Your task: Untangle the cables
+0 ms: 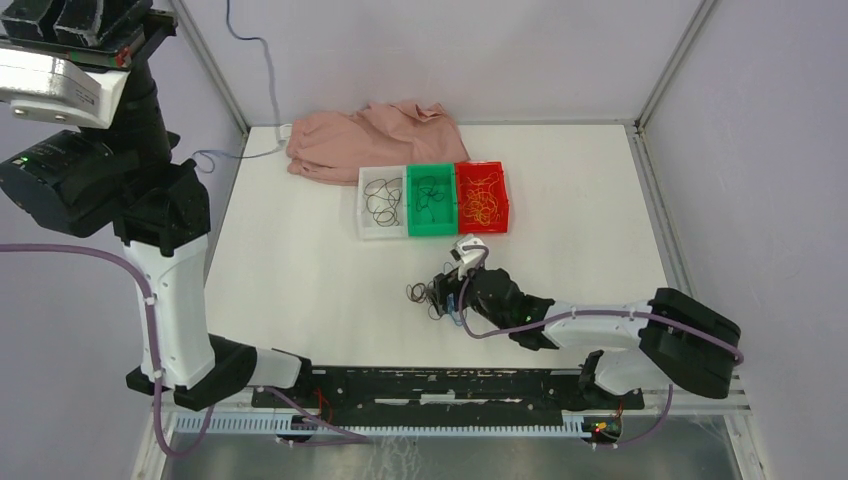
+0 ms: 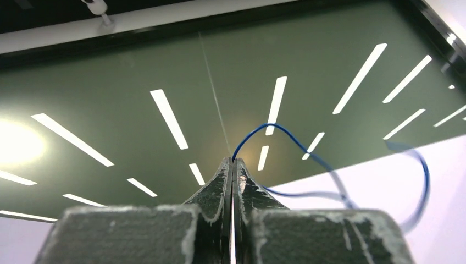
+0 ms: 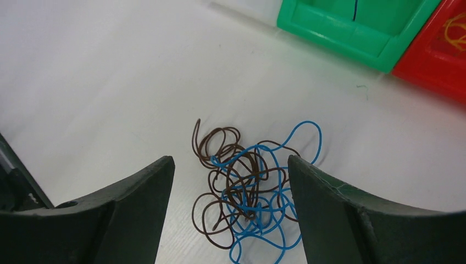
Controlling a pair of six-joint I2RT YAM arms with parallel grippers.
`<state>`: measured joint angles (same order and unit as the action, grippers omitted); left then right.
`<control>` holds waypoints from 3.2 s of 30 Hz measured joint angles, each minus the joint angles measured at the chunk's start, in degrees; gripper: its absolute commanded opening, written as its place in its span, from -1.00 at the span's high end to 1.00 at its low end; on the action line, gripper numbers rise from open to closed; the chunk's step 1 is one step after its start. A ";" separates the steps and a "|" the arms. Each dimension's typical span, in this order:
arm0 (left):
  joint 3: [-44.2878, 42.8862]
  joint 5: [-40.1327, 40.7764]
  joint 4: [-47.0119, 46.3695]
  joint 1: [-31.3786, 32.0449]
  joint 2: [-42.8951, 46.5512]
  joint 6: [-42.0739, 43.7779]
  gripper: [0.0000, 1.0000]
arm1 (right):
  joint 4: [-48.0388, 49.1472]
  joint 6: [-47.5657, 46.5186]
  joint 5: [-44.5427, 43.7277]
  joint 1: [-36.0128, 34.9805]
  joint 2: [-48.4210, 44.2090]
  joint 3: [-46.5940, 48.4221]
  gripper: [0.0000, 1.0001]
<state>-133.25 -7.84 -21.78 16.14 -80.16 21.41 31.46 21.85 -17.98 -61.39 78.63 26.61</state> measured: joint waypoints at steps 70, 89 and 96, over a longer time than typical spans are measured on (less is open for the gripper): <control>22.10 -25.83 17.57 7.76 -7.61 -8.17 0.94 | -23.65 -9.94 5.79 20.74 6.69 41.51 0.22; 21.94 -21.40 15.56 8.37 -14.71 -1.95 0.94 | -25.38 -8.20 1.18 23.61 9.38 40.96 0.22; 22.53 -17.57 17.35 8.37 -15.76 0.44 0.94 | -26.32 -6.08 -0.87 25.62 8.44 36.57 -0.20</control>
<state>-110.72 -25.41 -4.43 24.51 -95.92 21.85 5.15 15.77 -18.85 -35.77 87.07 63.18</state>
